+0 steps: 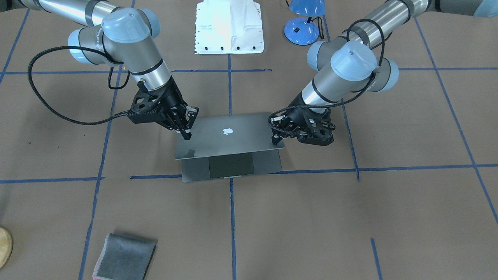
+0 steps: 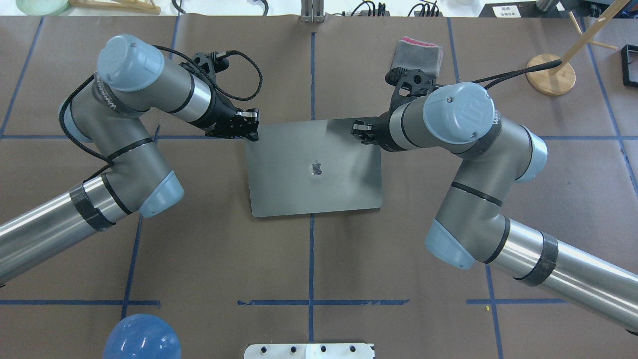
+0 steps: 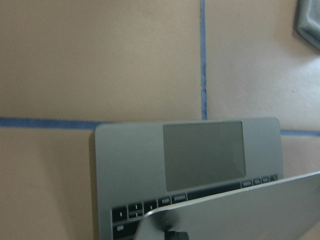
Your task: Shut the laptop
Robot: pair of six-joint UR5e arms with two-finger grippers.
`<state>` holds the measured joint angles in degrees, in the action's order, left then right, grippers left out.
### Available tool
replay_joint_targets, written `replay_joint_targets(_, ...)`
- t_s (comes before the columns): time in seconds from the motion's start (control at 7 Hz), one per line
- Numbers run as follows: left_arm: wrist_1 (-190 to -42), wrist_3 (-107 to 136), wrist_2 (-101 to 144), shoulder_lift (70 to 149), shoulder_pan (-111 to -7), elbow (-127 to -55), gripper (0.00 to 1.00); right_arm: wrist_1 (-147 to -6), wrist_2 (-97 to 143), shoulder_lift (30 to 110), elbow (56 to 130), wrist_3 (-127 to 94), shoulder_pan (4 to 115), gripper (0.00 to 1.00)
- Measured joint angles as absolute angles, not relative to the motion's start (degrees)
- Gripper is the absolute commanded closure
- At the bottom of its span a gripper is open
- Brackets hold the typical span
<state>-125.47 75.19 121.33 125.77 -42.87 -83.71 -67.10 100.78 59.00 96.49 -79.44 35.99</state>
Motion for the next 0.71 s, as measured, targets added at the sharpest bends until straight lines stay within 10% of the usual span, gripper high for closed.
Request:
replay_joint_targets(0.43,-125.8,72.5,116.5,128.3,-40.9,-74.5,1.00,-66.8,100.6,54.5,86.0,-78.9,35.9,0.94)
replay_joint_targets(0.57,-125.8,71.5,115.7,128.5,-40.5,-73.6,0.69,-66.8,100.7,53.7,85.0,-78.7,35.8,0.26)
replay_joint_targets(0.71,-125.6,71.1,116.6,128.6,-41.1,-73.9,0.01,-67.1,101.1,52.9,85.1,-78.8,36.0,0.01)
